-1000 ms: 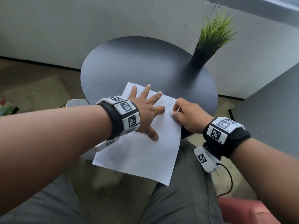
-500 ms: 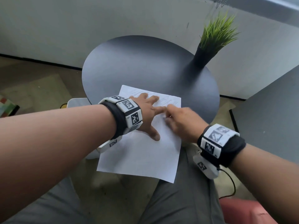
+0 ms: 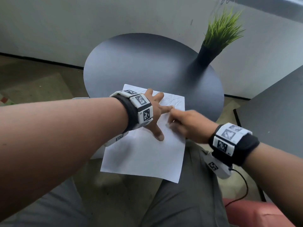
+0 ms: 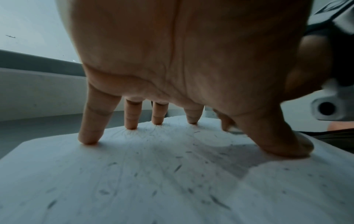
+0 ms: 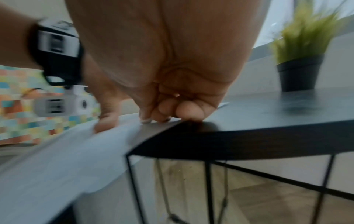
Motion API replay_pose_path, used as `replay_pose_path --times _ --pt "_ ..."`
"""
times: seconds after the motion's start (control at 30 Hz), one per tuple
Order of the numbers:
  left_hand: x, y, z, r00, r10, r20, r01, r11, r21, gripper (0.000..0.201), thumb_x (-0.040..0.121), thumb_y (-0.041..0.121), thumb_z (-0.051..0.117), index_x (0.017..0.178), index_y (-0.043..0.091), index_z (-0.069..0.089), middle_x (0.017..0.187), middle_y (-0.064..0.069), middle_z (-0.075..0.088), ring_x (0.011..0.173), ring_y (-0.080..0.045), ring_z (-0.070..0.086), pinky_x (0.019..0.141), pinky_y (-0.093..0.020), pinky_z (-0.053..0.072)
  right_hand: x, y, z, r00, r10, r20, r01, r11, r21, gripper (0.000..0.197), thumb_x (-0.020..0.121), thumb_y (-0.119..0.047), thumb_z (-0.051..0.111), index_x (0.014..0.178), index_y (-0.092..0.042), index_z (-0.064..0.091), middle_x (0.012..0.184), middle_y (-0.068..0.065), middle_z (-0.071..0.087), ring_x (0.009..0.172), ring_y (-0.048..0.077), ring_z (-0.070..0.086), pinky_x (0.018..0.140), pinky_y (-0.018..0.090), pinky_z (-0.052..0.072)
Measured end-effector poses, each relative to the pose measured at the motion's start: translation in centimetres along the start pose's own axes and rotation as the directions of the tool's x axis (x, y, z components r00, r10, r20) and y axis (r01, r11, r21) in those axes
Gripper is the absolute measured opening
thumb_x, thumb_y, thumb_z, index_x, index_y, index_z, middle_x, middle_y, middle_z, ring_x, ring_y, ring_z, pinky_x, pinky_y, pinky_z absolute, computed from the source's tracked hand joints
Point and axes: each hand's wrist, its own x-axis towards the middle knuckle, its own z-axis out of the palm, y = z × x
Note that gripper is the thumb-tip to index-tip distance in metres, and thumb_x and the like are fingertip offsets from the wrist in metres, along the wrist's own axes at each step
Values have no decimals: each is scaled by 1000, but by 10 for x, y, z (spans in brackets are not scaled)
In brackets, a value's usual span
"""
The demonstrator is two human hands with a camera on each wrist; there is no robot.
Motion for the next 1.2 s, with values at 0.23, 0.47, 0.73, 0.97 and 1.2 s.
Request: replay_pose_path --times 0.23,0.47,0.73,0.97,1.2 --pt "0 1 0 1000 -2 -22 2 1000 9 114 58 90 63 151 54 6 151 -5 21 131 -40 26 73 -43 33 2 -17 16 996 63 -58 -64 998 -8 14 95 -30 48 100 -17 47 87 7 58 78 33 53 70 42 48" --pt "-1 4 -4 1000 3 -3 -3 1000 1 112 60 88 63 150 59 2 148 -7 22 129 -41 26 70 -44 34 10 22 -8 969 203 -139 -201 979 27 10 93 -35 52 94 -25 51 87 2 60 83 27 55 71 36 46" --pt "2 9 -10 1000 2 18 -2 1000 29 113 60 87 65 149 61 1 148 -8 21 128 -42 30 73 -43 33 -2 22 -7 990 118 -83 -116 993 23 8 93 -32 55 96 -25 53 84 -1 62 82 25 58 73 36 49" --pt "1 8 -11 999 -6 38 4 999 37 116 60 87 65 150 60 -3 154 -8 15 133 -44 24 86 -49 41 -19 -1 10 990 -124 60 125 992 -5 5 94 -29 52 94 -25 50 85 0 62 76 25 54 68 38 47" --pt "0 8 -9 999 -13 36 12 999 30 117 58 86 67 151 56 2 146 -7 23 127 -40 29 73 -44 35 1 11 2 974 201 -105 -203 979 -5 12 94 -31 47 97 -20 44 91 7 59 84 34 55 76 43 50"
